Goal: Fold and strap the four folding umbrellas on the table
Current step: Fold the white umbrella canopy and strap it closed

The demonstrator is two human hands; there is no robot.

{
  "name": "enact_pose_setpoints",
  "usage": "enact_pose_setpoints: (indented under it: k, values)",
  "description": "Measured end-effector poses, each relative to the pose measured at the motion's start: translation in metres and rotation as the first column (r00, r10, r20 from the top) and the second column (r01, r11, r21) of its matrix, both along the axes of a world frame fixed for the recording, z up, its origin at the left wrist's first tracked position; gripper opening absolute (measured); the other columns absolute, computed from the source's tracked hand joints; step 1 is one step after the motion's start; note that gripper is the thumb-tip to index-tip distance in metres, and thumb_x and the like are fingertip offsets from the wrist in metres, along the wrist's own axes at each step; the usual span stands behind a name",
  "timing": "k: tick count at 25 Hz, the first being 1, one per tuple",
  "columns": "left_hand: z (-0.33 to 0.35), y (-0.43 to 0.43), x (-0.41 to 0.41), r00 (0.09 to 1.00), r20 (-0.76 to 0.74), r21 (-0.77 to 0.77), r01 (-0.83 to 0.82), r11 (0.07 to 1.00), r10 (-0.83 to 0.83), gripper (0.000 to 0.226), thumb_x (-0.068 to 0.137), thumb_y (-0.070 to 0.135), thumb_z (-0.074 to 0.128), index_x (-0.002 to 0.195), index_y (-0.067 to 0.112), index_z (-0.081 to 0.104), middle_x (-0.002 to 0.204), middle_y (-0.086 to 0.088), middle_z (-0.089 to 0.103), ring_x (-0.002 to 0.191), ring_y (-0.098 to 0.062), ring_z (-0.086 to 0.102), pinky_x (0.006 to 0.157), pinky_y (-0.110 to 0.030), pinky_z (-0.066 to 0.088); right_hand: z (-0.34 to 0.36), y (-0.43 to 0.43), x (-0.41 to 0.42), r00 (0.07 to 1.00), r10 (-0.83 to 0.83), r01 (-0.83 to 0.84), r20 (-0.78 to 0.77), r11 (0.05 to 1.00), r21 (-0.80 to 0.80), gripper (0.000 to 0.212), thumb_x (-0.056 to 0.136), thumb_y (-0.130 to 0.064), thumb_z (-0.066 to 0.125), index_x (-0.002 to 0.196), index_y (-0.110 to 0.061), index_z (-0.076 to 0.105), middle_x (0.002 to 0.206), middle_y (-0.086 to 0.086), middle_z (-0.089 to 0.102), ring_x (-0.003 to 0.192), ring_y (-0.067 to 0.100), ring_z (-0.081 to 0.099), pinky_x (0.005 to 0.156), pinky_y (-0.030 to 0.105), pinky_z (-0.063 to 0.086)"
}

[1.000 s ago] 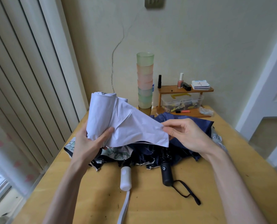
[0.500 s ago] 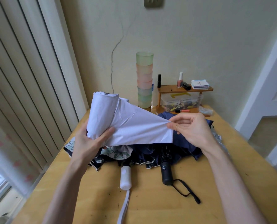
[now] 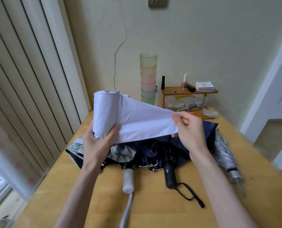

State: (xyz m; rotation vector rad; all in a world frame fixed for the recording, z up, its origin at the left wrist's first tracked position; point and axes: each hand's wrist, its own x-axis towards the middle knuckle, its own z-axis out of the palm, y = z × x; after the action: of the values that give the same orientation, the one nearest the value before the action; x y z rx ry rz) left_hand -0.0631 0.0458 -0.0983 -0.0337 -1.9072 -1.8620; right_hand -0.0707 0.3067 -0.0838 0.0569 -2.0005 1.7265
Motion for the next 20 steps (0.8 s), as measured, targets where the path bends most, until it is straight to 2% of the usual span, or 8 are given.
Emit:
enact_pose_setpoints:
  k: [3,5,6,9,12,15,17,20]
  values:
    - [-0.001,-0.001,-0.002,1.0,0.021,0.028,0.01,1.0,-0.011,0.04,0.083,0.021,0.09,0.115,0.014,0.068,0.096,-0.001,0.071,0.068,-0.004,0.066,0.051,-0.019,0.051,0.0,-0.004,-0.001,0.997,-0.031,0.035,-0.076,0.997,0.065,0.036,0.108,-0.032,0.059,0.085,-0.005,0.061,0.064,0.009,0.046,0.061,0.013,0.033,0.059,0.031,0.03]
    - [-0.003,-0.005,-0.003,0.999,0.038,0.021,0.022,1.0,-0.023,0.048,0.08,0.025,0.092,0.12,0.019,0.068,0.104,-0.001,0.073,0.081,-0.011,0.071,0.056,-0.02,0.054,0.008,-0.004,0.003,0.998,0.019,-0.017,-0.067,1.0,0.023,0.034,0.107,-0.035,0.061,0.092,-0.005,0.068,0.069,0.015,0.056,0.062,0.013,0.035,0.057,0.03,0.031]
    - [-0.003,-0.006,-0.002,0.998,0.054,0.01,0.04,0.999,-0.041,0.052,0.08,0.024,0.092,0.124,0.021,0.066,0.108,-0.001,0.074,0.086,-0.014,0.072,0.059,-0.02,0.055,0.014,-0.004,0.007,0.998,0.042,-0.043,-0.049,0.999,-0.013,0.029,0.107,-0.033,0.062,0.097,-0.008,0.072,0.071,0.01,0.063,0.062,0.01,0.04,0.055,0.027,0.034]
    - [-0.001,-0.011,-0.001,0.972,0.131,0.034,0.192,0.981,-0.194,0.055,0.081,0.017,0.09,0.129,0.021,0.064,0.106,-0.013,0.075,0.078,-0.023,0.071,0.063,-0.032,0.058,0.027,-0.001,0.018,0.997,0.072,-0.073,-0.019,0.99,-0.123,0.02,0.106,-0.028,0.063,0.102,-0.013,0.076,0.074,-0.004,0.07,0.063,0.007,0.047,0.049,0.018,0.037]
    - [0.001,-0.015,0.001,0.95,0.137,0.107,0.267,0.958,-0.28,0.051,0.084,0.018,0.087,0.13,0.02,0.065,0.11,-0.005,0.079,0.091,-0.021,0.077,0.075,-0.036,0.061,0.028,-0.002,0.021,0.996,0.087,-0.085,0.005,0.985,-0.148,0.019,0.106,-0.032,0.063,0.106,-0.019,0.076,0.091,-0.005,0.08,0.08,0.005,0.064,0.061,0.017,0.049]
    - [0.0,-0.01,0.003,0.947,0.141,0.167,0.264,0.95,-0.288,0.052,0.084,0.03,0.087,0.131,0.02,0.066,0.117,-0.001,0.079,0.106,-0.025,0.076,0.093,-0.049,0.061,0.024,-0.007,0.017,0.994,0.084,-0.068,0.075,0.979,-0.19,0.022,0.1,-0.038,0.071,0.115,-0.023,0.078,0.107,-0.006,0.081,0.101,0.015,0.073,0.08,0.033,0.058]
    - [-0.002,-0.008,0.002,0.949,0.144,0.192,0.252,0.949,-0.281,0.053,0.084,0.035,0.088,0.13,0.018,0.067,0.115,-0.003,0.079,0.103,-0.028,0.077,0.095,-0.054,0.06,0.023,-0.005,0.017,0.996,0.043,-0.031,0.079,0.99,-0.141,0.014,0.098,-0.032,0.075,0.11,-0.027,0.078,0.102,-0.009,0.082,0.096,0.017,0.075,0.083,0.037,0.061]
    - [-0.002,-0.009,0.001,0.955,0.145,0.197,0.23,0.953,-0.26,0.047,0.086,0.032,0.087,0.127,0.02,0.068,0.114,-0.004,0.079,0.099,-0.031,0.076,0.09,-0.052,0.062,0.026,0.002,0.019,0.999,-0.016,0.021,0.049,0.995,-0.097,0.008,0.1,-0.026,0.072,0.106,-0.027,0.077,0.093,-0.014,0.081,0.072,0.005,0.066,0.071,0.025,0.058]
